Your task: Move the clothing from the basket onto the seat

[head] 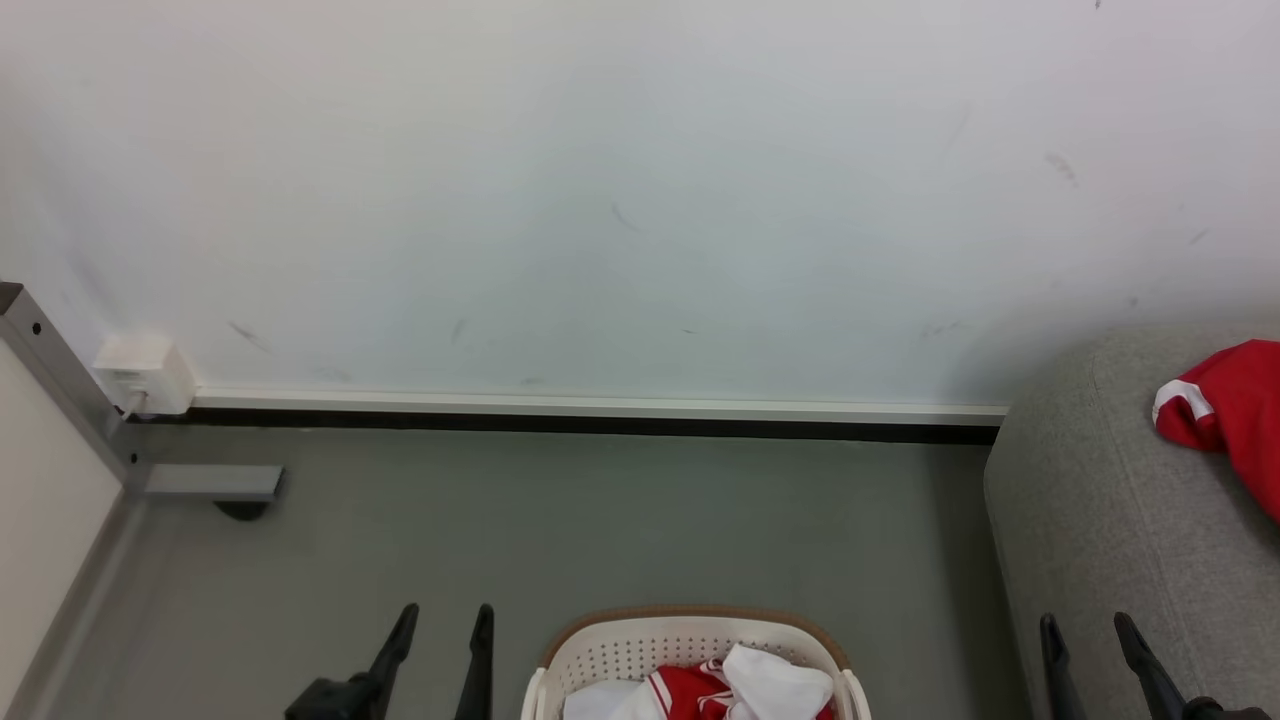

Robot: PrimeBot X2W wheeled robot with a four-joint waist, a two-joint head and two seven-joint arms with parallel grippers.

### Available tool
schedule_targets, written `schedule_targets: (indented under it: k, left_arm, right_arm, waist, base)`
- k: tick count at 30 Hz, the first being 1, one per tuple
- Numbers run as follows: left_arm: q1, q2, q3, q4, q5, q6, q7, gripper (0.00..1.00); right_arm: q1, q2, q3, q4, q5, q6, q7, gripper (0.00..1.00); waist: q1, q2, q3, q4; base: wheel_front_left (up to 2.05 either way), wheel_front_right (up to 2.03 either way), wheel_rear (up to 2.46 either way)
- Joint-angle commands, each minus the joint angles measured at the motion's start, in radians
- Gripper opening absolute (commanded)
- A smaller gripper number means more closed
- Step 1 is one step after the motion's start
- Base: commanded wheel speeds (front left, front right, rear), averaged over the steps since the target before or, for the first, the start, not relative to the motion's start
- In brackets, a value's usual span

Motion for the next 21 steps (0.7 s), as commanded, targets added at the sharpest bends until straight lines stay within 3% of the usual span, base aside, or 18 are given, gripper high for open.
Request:
schedule_targets:
  k: [1, 10, 21]
  left_arm:
    - [0.017, -0.006, 0.016, 0.005, 0.020, -0.014, 0.000, 1.00]
    - [0.034, -0.051, 0.088, 0.021, 0.080, -0.078, 0.000, 1.00]
    - [0.034, -0.083, 0.139, 0.039, 0.125, -0.120, -0.001, 1.00]
  right_arm:
    - [0.010, -0.001, 0.003, 0.005, 0.008, -0.002, 0.000, 1.00]
    - [0.008, 0.002, 0.011, 0.016, 0.012, -0.002, 0.000, 1.00]
    - [-0.001, 0.005, 0.016, 0.016, 0.017, -0.002, 0.000, 1.00]
  waist:
    - [0.0001, 0.0000, 0.000, -0.003]
    - [0.0001, 0.0000, -0.001, -0.011]
    - [0.0001, 0.0000, 0.003, -0.016]
  base:
    - [0.00, 0.00, 0.00]
    - [0.00, 0.00, 0.00]
    - [0.00, 0.00, 0.00]
